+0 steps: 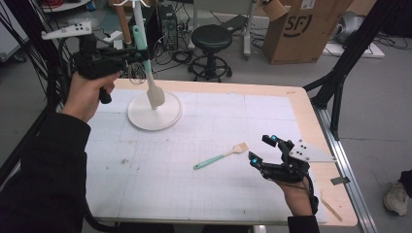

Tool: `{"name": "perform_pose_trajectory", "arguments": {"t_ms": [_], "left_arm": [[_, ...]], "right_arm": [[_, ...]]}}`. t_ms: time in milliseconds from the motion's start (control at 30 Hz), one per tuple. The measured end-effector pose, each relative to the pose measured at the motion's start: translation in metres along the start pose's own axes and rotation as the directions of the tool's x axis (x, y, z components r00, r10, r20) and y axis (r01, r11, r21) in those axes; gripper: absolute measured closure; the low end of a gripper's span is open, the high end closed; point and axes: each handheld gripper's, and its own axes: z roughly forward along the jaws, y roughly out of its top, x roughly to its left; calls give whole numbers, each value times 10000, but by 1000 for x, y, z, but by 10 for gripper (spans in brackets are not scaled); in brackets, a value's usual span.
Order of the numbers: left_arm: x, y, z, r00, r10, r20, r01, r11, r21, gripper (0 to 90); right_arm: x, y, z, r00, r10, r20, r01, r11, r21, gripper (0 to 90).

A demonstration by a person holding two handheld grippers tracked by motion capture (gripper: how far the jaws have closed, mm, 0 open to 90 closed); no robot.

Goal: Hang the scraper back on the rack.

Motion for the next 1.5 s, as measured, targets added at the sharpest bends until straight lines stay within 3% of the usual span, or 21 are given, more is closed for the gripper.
{"name": "perform_pose_trajectory", "arguments": {"t_ms": [133,333,467,700,1100,1500], "left_arm": [[9,13,6,9999,129,19,-129,9995,274,824],[28,21,13,9999,-47,-102,53,9983,589,825],[38,24,17,9997,-199,-110,204,9984,530,824],[50,20,22,9992,-388,-119,394,9979,520,825],[68,18,14,9970,-744,-234,751,9966,332,825],[76,17,19,9949,-913,-429,936,9940,559,824]], "right_arm": [[-3,1,0,10000,39,-14,-39,10000,-20,244],[-4,1,-3,10000,57,49,-57,10000,-65,243],[-4,1,-7,9999,75,129,-74,9999,-78,243],[-6,2,-11,9996,124,255,-120,9998,-151,240],[-7,6,-4,9998,115,188,-114,9999,-78,235],[-5,9,-4,9997,90,212,-87,9999,-117,234]]}}
